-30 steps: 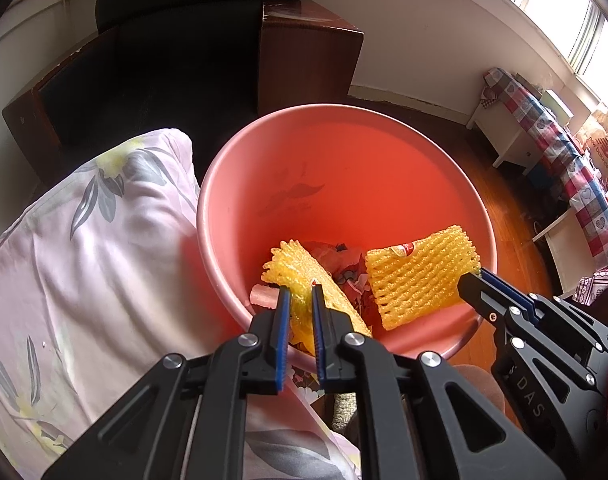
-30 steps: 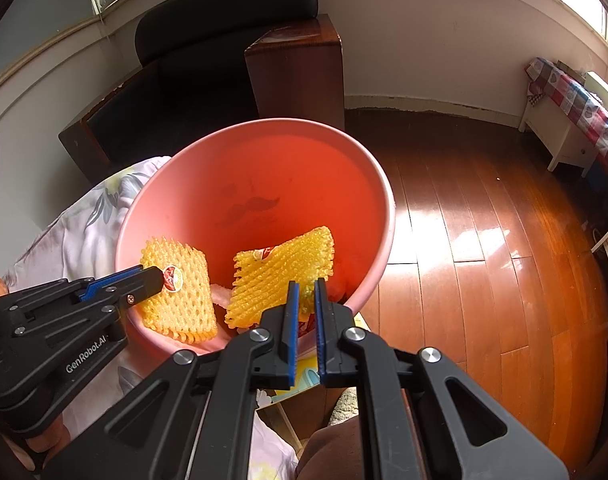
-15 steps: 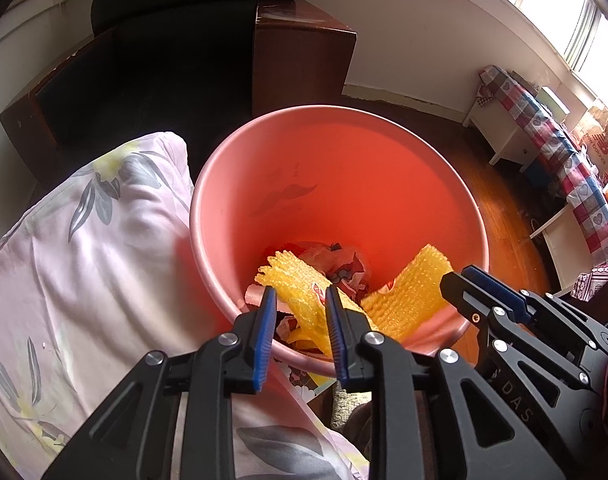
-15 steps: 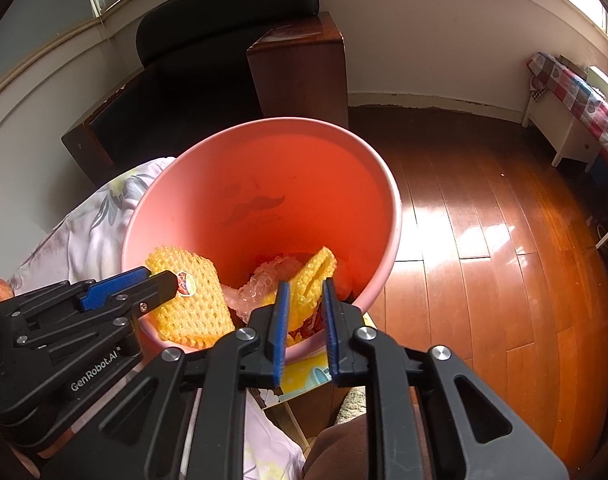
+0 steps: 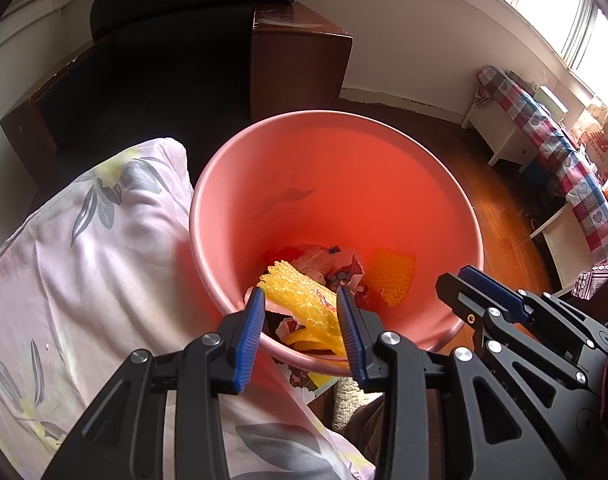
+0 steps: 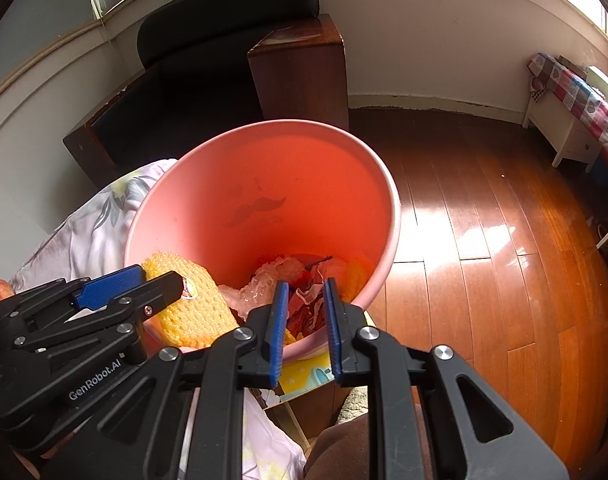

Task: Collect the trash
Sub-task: 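Open the left gripper to drop its foam net while the right gripper drops its net, then move both open grippers back over the table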

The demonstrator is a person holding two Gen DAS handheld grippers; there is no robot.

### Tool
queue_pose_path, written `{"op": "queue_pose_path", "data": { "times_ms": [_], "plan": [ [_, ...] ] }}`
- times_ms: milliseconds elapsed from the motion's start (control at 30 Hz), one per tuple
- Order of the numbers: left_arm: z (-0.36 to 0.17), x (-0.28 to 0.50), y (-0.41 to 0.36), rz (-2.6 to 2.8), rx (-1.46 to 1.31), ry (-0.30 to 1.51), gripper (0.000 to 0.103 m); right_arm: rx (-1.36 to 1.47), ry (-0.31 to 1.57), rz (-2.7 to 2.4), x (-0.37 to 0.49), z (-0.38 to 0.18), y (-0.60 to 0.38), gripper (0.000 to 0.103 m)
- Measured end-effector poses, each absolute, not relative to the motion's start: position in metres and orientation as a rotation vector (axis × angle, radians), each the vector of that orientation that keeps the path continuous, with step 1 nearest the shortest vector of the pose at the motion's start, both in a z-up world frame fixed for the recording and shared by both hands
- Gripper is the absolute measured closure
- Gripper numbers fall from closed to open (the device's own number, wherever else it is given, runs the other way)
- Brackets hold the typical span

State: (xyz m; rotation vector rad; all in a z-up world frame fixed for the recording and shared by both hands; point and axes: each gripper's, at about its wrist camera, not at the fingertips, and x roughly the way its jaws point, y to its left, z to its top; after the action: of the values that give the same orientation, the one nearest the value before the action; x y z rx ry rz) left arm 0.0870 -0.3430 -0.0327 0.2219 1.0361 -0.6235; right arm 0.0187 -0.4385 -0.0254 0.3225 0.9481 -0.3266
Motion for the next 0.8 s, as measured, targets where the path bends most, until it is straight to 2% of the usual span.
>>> {"op": "queue_pose_path", "data": {
  "times_ms": [233, 300, 367, 800],
  "plan": [
    [-0.028, 0.085, -0.341, -0.625, 0.217, 1.03, 0.06, 0.326, 0.946, -0.324, 0.018, -0.024, -0.44, 0.084],
    [-0.026, 0.084, -0.34, -0.627, 0.217, 1.029, 0.058, 0.336, 0.942, -0.312, 0.018, -0.023, -0.44, 0.077],
    [-0.024, 0.083, -0.339, -0.625, 0.216, 1.026, 0.058, 0.339, 0.939, -0.312, 0.016, -0.021, -0.438, 0.075],
    [-0.013, 0.08, -0.324, -0.63, 0.178, 1.02, 0.052, 0.338, 0.912, -0.314, 0.007, -0.01, -0.435, 0.074]
  ]
}}
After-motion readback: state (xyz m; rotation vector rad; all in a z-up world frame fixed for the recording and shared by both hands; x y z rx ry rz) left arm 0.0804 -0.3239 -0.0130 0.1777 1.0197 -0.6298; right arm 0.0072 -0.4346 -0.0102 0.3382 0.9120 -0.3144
